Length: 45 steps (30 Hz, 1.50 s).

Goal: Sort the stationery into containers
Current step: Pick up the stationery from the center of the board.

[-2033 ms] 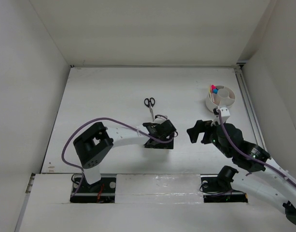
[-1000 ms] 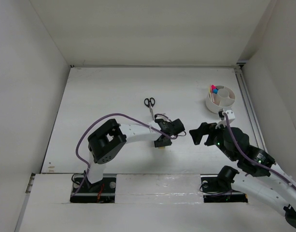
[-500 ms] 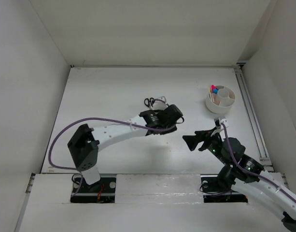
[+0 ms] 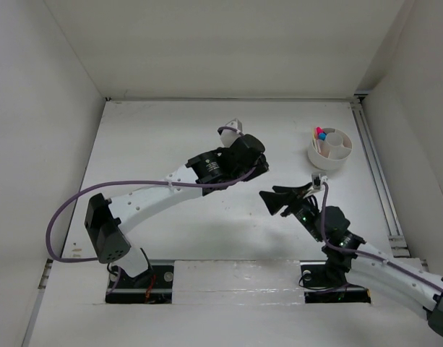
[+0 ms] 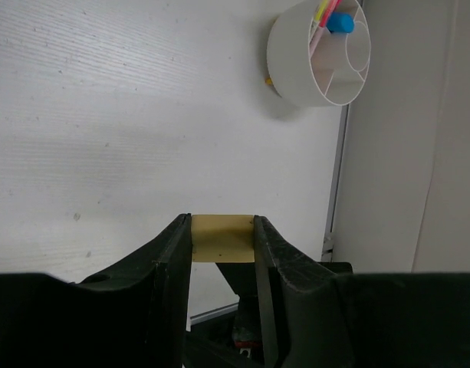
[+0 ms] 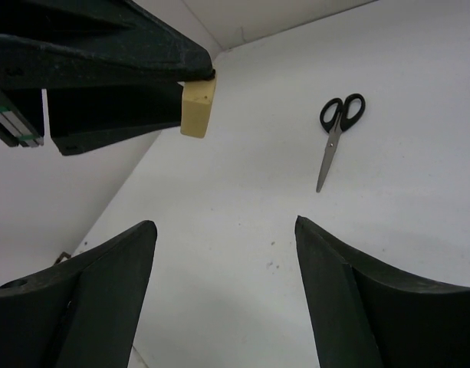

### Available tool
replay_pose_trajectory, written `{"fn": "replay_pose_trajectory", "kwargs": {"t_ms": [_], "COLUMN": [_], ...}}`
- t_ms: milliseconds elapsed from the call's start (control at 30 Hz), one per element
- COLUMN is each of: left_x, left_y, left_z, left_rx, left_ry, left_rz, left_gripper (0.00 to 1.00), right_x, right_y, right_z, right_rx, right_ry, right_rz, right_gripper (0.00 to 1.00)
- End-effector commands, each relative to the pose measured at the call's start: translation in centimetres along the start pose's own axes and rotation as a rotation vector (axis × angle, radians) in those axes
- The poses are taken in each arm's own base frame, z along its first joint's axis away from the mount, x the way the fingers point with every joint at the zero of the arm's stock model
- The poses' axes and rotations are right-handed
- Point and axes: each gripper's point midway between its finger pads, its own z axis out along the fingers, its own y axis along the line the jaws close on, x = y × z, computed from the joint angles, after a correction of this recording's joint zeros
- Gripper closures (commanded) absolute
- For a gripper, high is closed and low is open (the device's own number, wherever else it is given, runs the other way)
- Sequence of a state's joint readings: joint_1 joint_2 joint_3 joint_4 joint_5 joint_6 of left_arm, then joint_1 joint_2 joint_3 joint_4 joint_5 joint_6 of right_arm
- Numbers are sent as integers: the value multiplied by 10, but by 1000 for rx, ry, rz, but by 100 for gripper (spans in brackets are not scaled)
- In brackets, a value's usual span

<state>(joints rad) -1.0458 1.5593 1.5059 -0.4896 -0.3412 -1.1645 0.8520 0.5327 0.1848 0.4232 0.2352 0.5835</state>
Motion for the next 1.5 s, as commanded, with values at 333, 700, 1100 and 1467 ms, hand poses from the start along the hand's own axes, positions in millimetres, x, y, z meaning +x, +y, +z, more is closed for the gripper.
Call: {"fn": "replay_pose_trajectory", "kwargs": {"t_ms": [333,700,1100,1467], "left_x": [-7,-5,0,-13], "left_y": [-16,-17,-23,-18], "left_z": [-11,-9,-11,-4], "left_rx": [66,91,122,109], "left_ry": [2,19,48,26], "left_rz": [-13,-16,-10,29], "left_gripper": [100,100,100,21], "right_x": [-80,-94,-95,-103], "right_y": [46,36,33,5], "right_z": [33,34,50,60], "right_rx": [-132,-107,-108,68], "right_ry": [-301,-317,-331,-280], "right_rz": [53,36,40,-28], "right_gripper": [31,38,56,100]}}
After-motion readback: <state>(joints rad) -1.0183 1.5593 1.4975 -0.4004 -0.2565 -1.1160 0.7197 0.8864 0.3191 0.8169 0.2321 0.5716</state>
